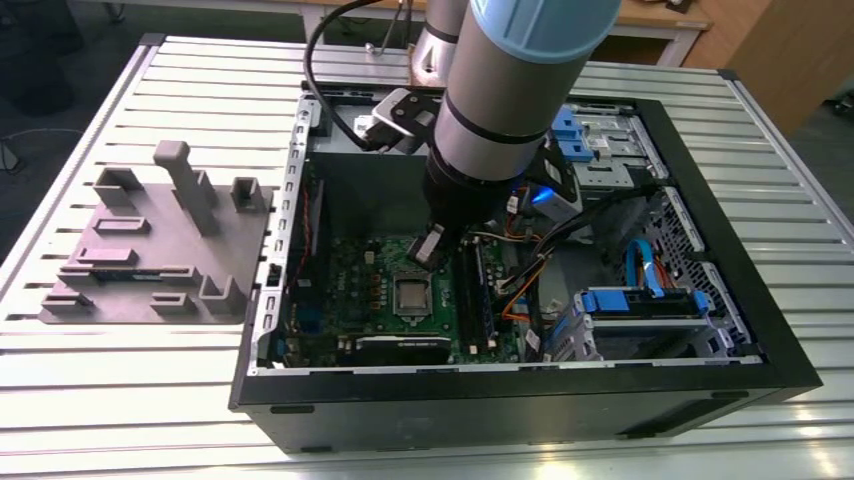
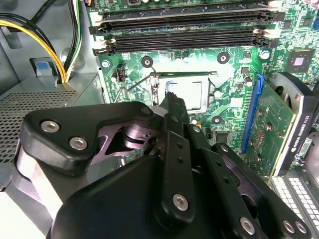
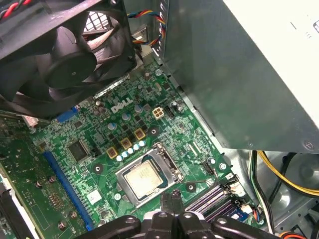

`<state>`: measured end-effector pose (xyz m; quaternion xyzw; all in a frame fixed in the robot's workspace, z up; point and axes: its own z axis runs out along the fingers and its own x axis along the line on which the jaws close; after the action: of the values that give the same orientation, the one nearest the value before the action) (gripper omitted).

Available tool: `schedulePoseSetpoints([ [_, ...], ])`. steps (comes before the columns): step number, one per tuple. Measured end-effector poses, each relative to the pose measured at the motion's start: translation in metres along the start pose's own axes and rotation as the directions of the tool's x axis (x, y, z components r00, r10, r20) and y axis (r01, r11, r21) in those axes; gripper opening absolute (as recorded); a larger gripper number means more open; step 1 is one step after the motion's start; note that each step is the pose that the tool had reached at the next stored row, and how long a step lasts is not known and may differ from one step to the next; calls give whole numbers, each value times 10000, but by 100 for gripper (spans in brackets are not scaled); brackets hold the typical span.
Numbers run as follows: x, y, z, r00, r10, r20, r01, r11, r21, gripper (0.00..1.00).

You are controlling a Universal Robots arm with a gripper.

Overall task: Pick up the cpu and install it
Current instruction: 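Install the first cpu locking lever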

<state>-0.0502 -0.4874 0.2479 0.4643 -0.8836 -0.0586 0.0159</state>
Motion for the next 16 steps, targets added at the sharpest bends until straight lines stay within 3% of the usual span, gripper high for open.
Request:
schedulePoseSetpoints([
  [4, -2, -4, 0, 10000, -2, 0, 2, 10000, -1, 10],
  [6, -29, -38, -3, 10000, 1, 0, -1, 10000, 0, 10],
  [12, -171, -141, -9, 10000, 0, -2, 0, 10000, -1, 10],
  [16, -305, -127, -1, 10000, -1, -2, 1, 10000, -1, 10],
])
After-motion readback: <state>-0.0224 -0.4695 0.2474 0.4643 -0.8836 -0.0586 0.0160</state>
